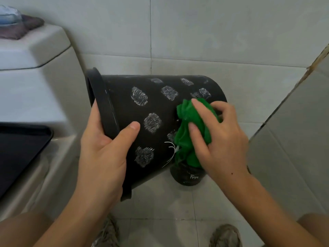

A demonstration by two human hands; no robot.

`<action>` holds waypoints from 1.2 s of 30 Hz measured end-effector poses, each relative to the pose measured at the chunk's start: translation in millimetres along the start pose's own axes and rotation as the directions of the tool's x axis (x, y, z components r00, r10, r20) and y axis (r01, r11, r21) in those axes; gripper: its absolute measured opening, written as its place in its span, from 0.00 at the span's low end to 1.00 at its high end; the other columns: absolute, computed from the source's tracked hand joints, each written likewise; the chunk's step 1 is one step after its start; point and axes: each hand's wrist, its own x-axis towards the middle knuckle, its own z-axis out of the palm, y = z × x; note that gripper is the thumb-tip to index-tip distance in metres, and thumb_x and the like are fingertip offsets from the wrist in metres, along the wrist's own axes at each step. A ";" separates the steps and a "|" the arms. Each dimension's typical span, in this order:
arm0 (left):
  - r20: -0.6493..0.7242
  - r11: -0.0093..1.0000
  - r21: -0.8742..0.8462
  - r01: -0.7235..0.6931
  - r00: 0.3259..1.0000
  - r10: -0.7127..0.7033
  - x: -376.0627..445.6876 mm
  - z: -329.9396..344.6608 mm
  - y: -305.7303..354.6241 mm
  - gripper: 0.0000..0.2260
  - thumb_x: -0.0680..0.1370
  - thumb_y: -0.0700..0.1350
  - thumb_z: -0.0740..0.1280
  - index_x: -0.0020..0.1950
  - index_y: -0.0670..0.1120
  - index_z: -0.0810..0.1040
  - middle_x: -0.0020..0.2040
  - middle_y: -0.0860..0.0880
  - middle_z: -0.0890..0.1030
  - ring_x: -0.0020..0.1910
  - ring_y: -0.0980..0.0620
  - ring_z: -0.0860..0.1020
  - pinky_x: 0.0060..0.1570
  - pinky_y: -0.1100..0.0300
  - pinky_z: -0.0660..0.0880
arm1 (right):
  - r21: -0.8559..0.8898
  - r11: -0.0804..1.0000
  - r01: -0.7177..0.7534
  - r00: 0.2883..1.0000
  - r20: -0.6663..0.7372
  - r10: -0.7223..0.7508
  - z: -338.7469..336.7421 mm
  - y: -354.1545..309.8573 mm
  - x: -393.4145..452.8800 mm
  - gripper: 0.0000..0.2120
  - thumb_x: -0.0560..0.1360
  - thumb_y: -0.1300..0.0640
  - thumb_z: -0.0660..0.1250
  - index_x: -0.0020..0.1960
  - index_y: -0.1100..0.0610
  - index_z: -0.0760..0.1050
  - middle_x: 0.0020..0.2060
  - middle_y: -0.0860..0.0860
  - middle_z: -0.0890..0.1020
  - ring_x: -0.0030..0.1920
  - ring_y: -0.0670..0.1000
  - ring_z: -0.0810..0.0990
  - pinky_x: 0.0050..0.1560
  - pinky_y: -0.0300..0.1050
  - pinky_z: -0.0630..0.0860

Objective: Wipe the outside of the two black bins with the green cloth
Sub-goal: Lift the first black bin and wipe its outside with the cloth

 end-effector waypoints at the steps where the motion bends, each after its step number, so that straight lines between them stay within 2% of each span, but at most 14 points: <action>1: -0.003 1.000 -0.003 -0.002 1.000 0.002 -0.2 -0.2 0.0 0.21 0.77 0.29 0.62 0.66 0.47 0.74 0.51 0.48 0.85 0.52 0.45 0.83 0.51 0.51 0.81 | -0.003 0.999 0.053 0.999 0.012 -0.053 1.1 -5.2 -7.5 0.21 0.78 0.49 0.62 0.69 0.52 0.73 0.56 0.57 0.75 0.48 0.50 0.75 0.36 0.31 0.63; 4: -0.018 1.000 -0.016 0.006 1.000 -0.007 -0.5 -1.1 -0.7 0.20 0.77 0.30 0.62 0.62 0.49 0.75 0.50 0.48 0.86 0.51 0.45 0.83 0.53 0.49 0.80 | 0.029 0.933 0.359 0.929 0.084 -0.360 1.0 -20.0 -34.0 0.20 0.80 0.49 0.61 0.70 0.49 0.68 0.56 0.57 0.76 0.48 0.53 0.78 0.40 0.39 0.73; 5: -0.021 1.000 -0.024 0.015 1.000 -0.016 -0.4 -1.8 -1.1 0.19 0.77 0.30 0.61 0.62 0.49 0.76 0.49 0.48 0.86 0.50 0.46 0.84 0.52 0.50 0.80 | 0.026 0.920 0.390 0.916 0.092 -0.391 0.6 -16.5 -30.9 0.19 0.80 0.49 0.60 0.70 0.48 0.68 0.56 0.56 0.76 0.47 0.54 0.79 0.41 0.41 0.75; 9: -0.010 0.999 -0.042 0.034 0.999 -0.035 -0.8 -2.3 -0.3 0.19 0.77 0.29 0.61 0.63 0.48 0.75 0.49 0.49 0.86 0.50 0.47 0.84 0.49 0.54 0.81 | 0.007 0.997 0.074 0.997 0.016 -0.074 0.1 1.1 -6.4 0.19 0.79 0.50 0.62 0.68 0.51 0.74 0.54 0.57 0.77 0.44 0.51 0.77 0.35 0.36 0.66; 14: 0.005 0.998 -0.053 0.020 1.000 -0.020 -0.3 0.3 -1.0 0.21 0.77 0.29 0.61 0.65 0.46 0.74 0.50 0.49 0.85 0.51 0.48 0.84 0.49 0.56 0.80 | 0.040 0.945 0.324 0.943 0.071 -0.326 1.3 -20.6 -33.3 0.18 0.79 0.51 0.62 0.69 0.49 0.70 0.54 0.57 0.77 0.47 0.51 0.77 0.40 0.37 0.70; 17: 0.023 0.999 -0.043 0.030 0.999 -0.029 1.2 1.6 -2.7 0.21 0.77 0.29 0.61 0.66 0.47 0.73 0.50 0.49 0.85 0.51 0.48 0.84 0.49 0.56 0.80 | 0.000 0.992 0.124 0.991 0.047 -0.124 3.4 -3.3 -9.7 0.18 0.79 0.50 0.61 0.68 0.50 0.74 0.54 0.56 0.78 0.43 0.48 0.75 0.34 0.30 0.65; 19: 0.034 1.000 -0.023 0.012 0.999 -0.011 0.9 2.4 -2.0 0.22 0.77 0.28 0.61 0.68 0.46 0.73 0.52 0.49 0.85 0.53 0.48 0.83 0.51 0.55 0.80 | 0.001 1.000 0.010 1.000 0.016 -0.010 2.6 0.5 -3.2 0.19 0.79 0.50 0.61 0.67 0.53 0.76 0.54 0.56 0.77 0.43 0.45 0.72 0.37 0.25 0.59; 21: 0.035 1.000 -0.013 0.002 0.999 -0.001 0.4 2.3 -1.3 0.23 0.77 0.29 0.63 0.68 0.46 0.72 0.53 0.48 0.85 0.54 0.48 0.83 0.53 0.54 0.80 | 0.037 0.996 0.077 0.997 0.020 -0.077 5.5 -8.5 -18.5 0.19 0.78 0.51 0.62 0.68 0.53 0.75 0.54 0.57 0.76 0.45 0.47 0.74 0.39 0.28 0.63; 24: 0.015 0.999 -0.034 0.016 1.000 -0.015 1.4 -0.2 -3.8 0.21 0.77 0.29 0.62 0.66 0.46 0.74 0.51 0.48 0.85 0.51 0.48 0.83 0.51 0.55 0.80 | 0.051 0.958 0.282 0.957 0.055 -0.285 5.7 -15.5 -30.8 0.18 0.79 0.51 0.61 0.69 0.50 0.71 0.54 0.58 0.78 0.47 0.51 0.76 0.41 0.36 0.69; 25: 0.017 0.999 -0.035 0.026 1.000 -0.026 1.5 -0.8 -4.7 0.21 0.77 0.29 0.61 0.65 0.47 0.74 0.50 0.49 0.85 0.51 0.48 0.84 0.51 0.55 0.80 | 0.045 0.964 0.261 0.964 0.047 -0.263 5.8 -9.5 -24.4 0.18 0.79 0.51 0.61 0.69 0.50 0.72 0.53 0.57 0.78 0.46 0.50 0.76 0.40 0.37 0.70; 28: 0.033 1.000 0.007 0.009 0.999 -0.010 0.8 -1.5 -3.6 0.21 0.75 0.30 0.65 0.64 0.49 0.75 0.51 0.49 0.85 0.52 0.48 0.83 0.51 0.54 0.80 | 0.051 0.999 0.018 1.000 -0.012 -0.017 4.3 4.3 -5.0 0.19 0.78 0.51 0.62 0.67 0.53 0.76 0.53 0.56 0.77 0.43 0.49 0.76 0.35 0.37 0.70; 30: 0.031 0.999 0.032 -0.017 0.999 0.016 0.1 -2.3 -3.2 0.21 0.73 0.34 0.65 0.63 0.51 0.76 0.52 0.49 0.85 0.53 0.47 0.83 0.52 0.53 0.80 | 0.060 0.997 0.054 0.998 -0.021 -0.052 4.5 -3.8 -15.3 0.19 0.78 0.51 0.62 0.67 0.53 0.75 0.53 0.57 0.76 0.45 0.49 0.76 0.38 0.34 0.67; 34: 0.022 1.000 -0.004 -0.011 1.000 0.011 2.1 -4.6 -1.8 0.21 0.73 0.34 0.65 0.63 0.49 0.76 0.52 0.48 0.85 0.52 0.46 0.83 0.53 0.51 0.80 | 0.066 0.943 0.325 0.944 0.043 -0.328 4.0 -15.2 -33.3 0.18 0.81 0.50 0.59 0.69 0.49 0.71 0.55 0.55 0.75 0.48 0.51 0.76 0.44 0.38 0.71; 36: 0.020 1.000 -0.011 0.008 1.000 -0.008 1.8 -5.3 0.2 0.21 0.75 0.31 0.66 0.64 0.48 0.75 0.52 0.47 0.85 0.53 0.45 0.83 0.54 0.49 0.80 | 0.054 0.983 0.176 0.984 0.013 -0.177 4.4 -1.8 -16.1 0.18 0.80 0.50 0.60 0.68 0.50 0.74 0.54 0.55 0.75 0.46 0.49 0.75 0.39 0.37 0.69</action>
